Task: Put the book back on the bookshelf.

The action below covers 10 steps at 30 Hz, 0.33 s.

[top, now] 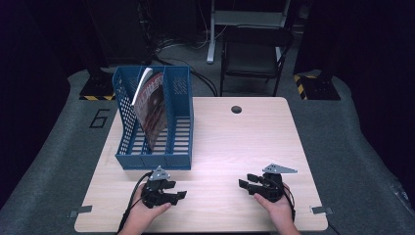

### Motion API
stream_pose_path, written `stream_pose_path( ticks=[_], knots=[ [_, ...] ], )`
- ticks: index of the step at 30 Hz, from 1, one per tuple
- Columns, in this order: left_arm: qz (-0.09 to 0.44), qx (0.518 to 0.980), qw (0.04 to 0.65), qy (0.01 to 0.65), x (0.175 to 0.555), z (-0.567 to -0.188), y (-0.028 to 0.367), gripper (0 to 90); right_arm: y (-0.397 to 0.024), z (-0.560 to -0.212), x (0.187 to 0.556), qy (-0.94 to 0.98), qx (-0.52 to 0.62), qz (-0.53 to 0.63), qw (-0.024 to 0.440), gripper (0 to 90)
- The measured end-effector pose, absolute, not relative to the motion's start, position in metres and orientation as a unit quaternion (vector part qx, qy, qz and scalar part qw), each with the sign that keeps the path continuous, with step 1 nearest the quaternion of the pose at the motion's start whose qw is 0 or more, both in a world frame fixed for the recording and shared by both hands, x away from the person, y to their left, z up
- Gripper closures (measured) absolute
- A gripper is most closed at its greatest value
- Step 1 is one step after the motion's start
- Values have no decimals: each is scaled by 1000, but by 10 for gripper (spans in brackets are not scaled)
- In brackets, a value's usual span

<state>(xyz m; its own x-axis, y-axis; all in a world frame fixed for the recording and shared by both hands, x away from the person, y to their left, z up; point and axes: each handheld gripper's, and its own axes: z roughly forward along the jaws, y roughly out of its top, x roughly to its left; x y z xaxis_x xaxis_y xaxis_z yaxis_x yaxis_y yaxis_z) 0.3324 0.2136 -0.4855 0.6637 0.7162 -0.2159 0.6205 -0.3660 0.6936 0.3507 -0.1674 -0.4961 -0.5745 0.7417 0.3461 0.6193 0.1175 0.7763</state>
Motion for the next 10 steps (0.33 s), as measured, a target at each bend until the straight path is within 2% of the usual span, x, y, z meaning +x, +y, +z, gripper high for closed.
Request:
stream_pose_path(
  ticks=[10],
  knots=[
    [78, 832, 374, 403, 333, -501, 215, 380, -167, -497, 351, 747, 457, 479, 68, 479]
  ],
)
